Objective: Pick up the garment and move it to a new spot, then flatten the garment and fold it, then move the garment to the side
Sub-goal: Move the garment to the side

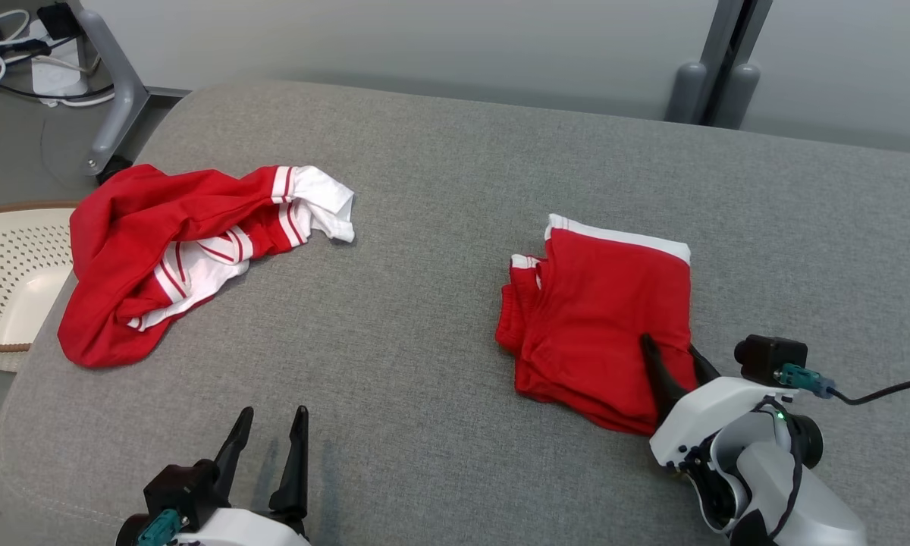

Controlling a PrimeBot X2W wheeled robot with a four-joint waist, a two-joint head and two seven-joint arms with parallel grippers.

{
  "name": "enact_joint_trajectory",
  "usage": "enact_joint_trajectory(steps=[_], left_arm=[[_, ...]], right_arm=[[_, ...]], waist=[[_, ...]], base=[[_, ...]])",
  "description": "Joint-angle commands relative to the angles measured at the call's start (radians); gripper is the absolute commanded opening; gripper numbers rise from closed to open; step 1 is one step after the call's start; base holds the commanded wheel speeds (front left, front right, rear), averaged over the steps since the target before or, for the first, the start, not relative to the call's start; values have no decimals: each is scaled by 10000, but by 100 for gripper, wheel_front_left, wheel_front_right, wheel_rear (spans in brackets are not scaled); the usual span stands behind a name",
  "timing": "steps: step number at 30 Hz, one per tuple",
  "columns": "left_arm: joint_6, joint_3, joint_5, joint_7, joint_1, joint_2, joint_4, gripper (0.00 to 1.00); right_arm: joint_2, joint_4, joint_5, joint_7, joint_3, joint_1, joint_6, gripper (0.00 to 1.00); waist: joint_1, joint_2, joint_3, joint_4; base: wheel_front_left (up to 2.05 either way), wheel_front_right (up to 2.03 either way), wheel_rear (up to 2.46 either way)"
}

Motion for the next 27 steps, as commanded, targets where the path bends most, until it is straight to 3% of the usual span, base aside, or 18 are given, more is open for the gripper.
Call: enact_joint_trajectory(steps=[1,7,11,27], left_arm=[[-53,-46,90,-18,-277,35,-50,100],[-85,-90,172,-18,-369,35,5,100],[-170,-177,277,-18,-395,35,36,100],[-163,-518,163,-18,-584,43,-98,100]], right_arm=[[-82,211,153,-50,88,-153,0,0],[-91,340,338,-30,170,-335,0,0],[-93,28,109,-30,-16,-246,-1,0],[-78,-591,-700,-30,222,589,0,0]], waist=[[0,0,86,40],[0,0,120,-168],[0,0,-57,-733],[0,0,-364,-5428]], base=[[0,0,0],[0,0,0],[0,0,0],[0,0,0]])
